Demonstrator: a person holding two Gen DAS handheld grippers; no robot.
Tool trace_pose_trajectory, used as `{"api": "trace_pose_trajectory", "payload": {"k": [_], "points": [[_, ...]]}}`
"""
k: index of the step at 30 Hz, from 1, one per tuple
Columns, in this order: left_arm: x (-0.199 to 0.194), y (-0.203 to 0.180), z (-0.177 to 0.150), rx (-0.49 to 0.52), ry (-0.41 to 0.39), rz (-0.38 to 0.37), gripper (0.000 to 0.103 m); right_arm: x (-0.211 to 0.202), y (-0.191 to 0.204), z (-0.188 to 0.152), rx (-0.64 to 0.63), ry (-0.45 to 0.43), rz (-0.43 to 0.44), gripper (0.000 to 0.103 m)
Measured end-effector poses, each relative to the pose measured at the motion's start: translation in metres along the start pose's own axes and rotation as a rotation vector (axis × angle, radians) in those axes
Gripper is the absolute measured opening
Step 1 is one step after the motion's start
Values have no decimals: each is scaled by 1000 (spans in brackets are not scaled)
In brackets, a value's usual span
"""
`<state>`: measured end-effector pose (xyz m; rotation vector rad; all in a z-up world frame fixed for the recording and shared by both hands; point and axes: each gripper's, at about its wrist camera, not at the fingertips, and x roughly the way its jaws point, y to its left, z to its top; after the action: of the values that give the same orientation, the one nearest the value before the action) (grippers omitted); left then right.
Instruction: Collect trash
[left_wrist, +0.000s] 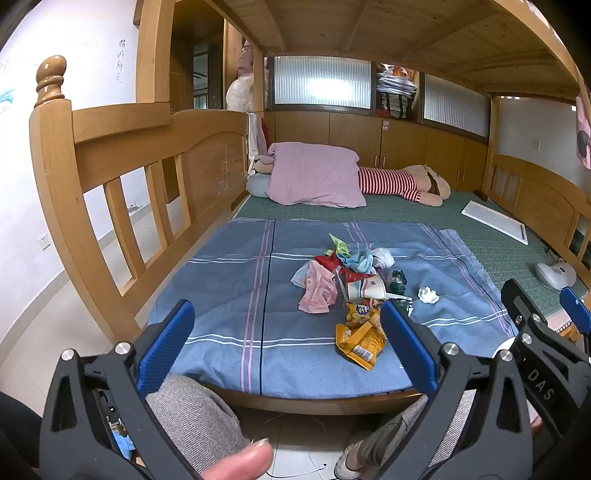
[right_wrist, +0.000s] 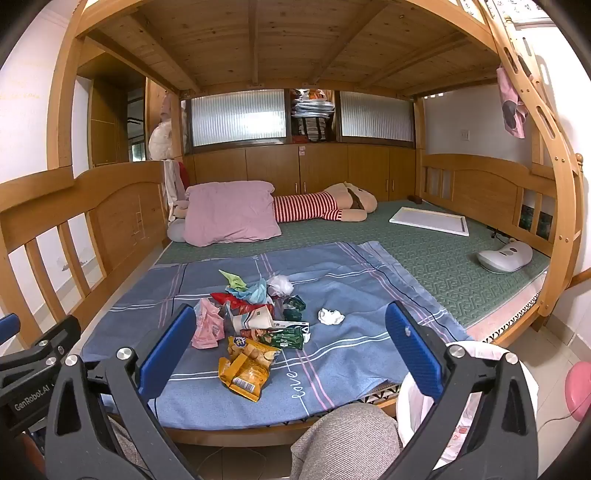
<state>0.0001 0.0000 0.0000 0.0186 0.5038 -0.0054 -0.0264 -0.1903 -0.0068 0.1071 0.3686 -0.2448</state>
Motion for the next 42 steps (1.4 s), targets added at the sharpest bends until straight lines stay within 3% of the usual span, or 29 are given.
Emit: {"api": "trace_pose_trajectory", "payload": {"k": [42], "points": [[-5, 1, 1, -4, 5, -2, 100, 2, -9, 0, 2, -1, -1, 100]]}}
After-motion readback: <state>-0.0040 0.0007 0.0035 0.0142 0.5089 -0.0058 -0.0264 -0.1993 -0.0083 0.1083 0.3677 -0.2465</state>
